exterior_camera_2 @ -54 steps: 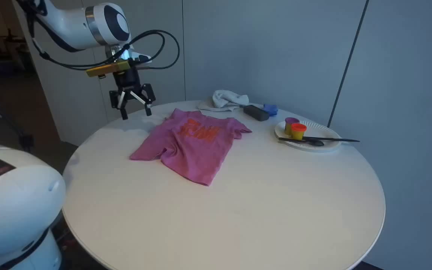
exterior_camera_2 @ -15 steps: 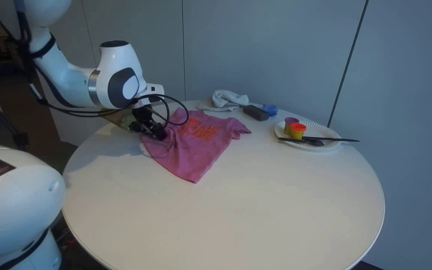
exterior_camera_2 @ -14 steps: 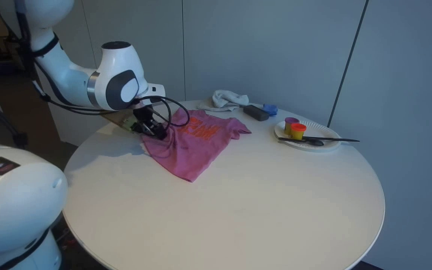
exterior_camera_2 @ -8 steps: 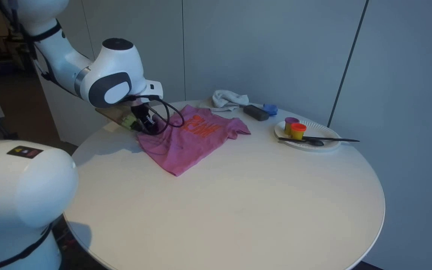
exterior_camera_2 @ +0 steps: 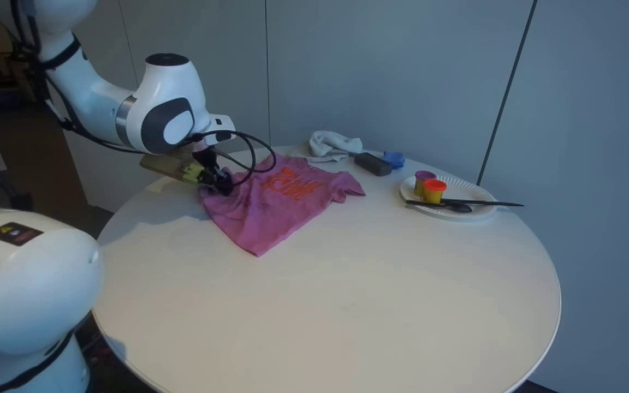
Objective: Fold the pink shirt
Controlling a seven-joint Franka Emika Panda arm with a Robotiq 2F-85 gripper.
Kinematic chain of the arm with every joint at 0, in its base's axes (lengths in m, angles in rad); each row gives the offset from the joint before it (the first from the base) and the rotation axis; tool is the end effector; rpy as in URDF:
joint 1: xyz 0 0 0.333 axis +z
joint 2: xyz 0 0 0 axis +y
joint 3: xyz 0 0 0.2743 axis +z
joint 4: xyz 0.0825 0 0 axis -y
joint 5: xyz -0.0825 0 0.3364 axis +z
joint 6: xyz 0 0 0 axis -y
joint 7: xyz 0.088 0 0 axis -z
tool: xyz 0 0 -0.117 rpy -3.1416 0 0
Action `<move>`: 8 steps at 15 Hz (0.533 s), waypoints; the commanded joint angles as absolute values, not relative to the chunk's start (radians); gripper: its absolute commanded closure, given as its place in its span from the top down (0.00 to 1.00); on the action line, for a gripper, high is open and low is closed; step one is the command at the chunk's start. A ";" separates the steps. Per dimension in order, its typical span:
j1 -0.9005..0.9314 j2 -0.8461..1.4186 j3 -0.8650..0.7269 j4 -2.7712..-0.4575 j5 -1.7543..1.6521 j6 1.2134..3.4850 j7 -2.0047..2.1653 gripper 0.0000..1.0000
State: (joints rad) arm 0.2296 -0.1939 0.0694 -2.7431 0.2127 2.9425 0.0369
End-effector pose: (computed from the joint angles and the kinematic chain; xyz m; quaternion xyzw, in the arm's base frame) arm 0.3953 0.1070 0.3099 -0.9798 -0.0310 -0.1863 0.0663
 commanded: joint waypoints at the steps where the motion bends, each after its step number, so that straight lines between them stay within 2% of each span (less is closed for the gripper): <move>1: -0.040 -0.317 0.285 -2.743 -0.070 2.781 0.221 0.06; 2: -0.112 -0.410 0.386 -2.806 -0.157 2.747 0.322 0.07; 4: -0.088 -0.479 0.411 -2.742 -0.276 2.583 0.462 0.07; 8: -0.036 -0.704 0.500 -2.772 -0.321 2.322 0.587 0.08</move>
State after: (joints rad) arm -0.0632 -0.5060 0.4369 -2.7399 -0.2935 2.4877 0.5045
